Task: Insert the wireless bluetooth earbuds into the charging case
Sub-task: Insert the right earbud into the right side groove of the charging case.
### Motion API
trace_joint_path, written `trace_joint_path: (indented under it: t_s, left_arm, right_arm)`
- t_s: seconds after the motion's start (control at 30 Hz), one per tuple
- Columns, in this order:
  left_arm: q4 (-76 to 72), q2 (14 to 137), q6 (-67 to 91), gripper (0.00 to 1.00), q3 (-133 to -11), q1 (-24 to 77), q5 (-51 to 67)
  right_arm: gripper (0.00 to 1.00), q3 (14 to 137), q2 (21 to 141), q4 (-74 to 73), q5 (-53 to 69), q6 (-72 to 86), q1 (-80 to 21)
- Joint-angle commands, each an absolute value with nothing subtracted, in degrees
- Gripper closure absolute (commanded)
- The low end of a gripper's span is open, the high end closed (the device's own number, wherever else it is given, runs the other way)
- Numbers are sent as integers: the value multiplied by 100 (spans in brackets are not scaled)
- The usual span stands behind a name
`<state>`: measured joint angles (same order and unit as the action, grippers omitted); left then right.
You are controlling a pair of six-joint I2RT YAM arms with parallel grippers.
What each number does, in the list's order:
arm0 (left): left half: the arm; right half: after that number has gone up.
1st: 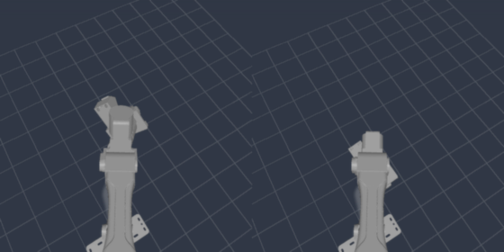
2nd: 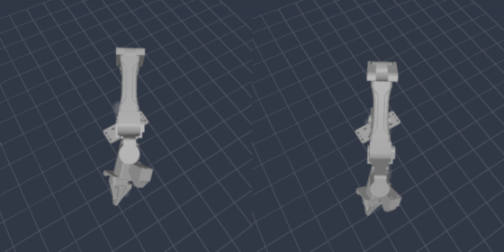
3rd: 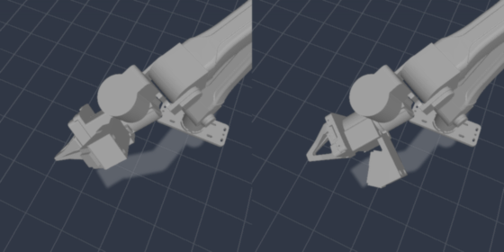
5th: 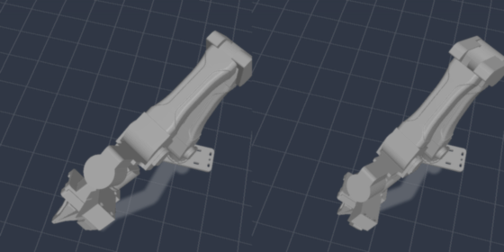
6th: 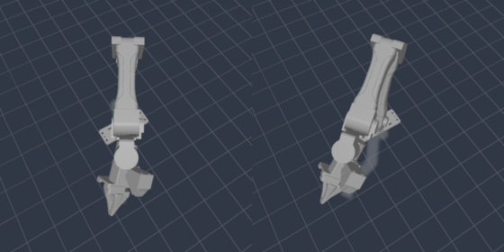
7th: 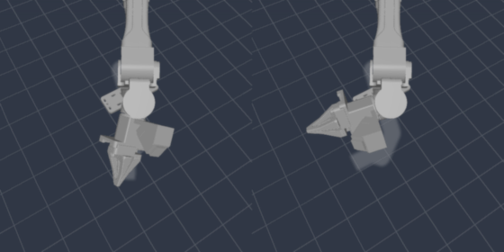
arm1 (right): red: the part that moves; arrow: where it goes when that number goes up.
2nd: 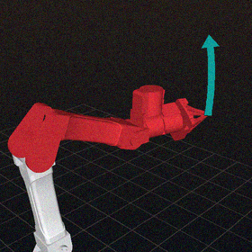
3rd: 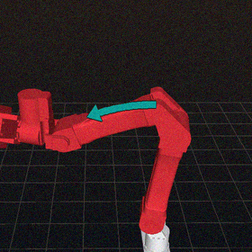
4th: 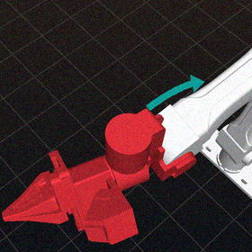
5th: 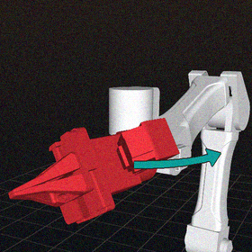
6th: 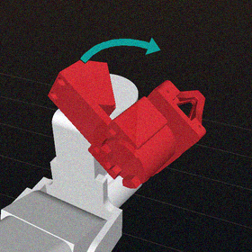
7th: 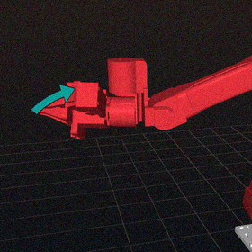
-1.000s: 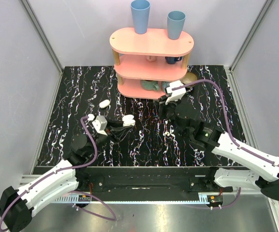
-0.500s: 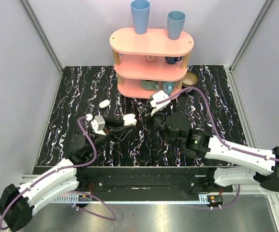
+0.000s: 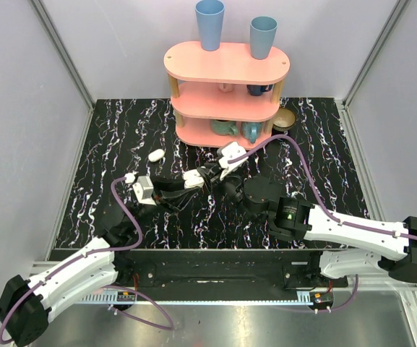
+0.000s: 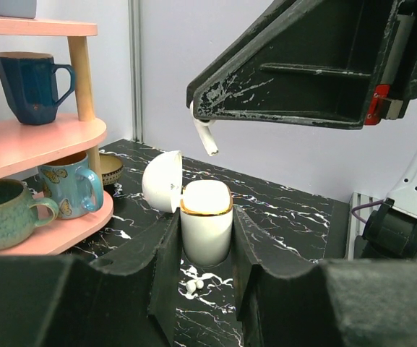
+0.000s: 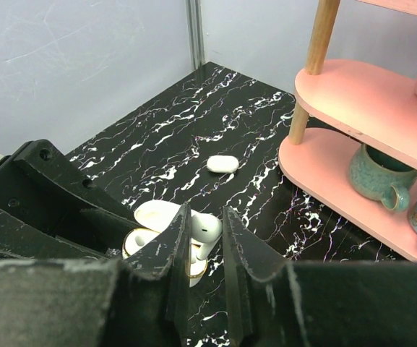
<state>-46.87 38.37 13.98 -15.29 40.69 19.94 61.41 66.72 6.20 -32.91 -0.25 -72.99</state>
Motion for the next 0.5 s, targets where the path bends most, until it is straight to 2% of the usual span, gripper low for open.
trace_joint_path:
  t_s: [0.0,0.47]
  left_arm:
    - [-5185,3823,1309,100,-1521,4096,2180]
    - [-5273,3692,1354,100,-1424,4096,2101]
  right_arm:
    - [91,6187,6688,809,-3182,-158,-7400]
    - [92,6179,6829,747,-3085,-220,-7436]
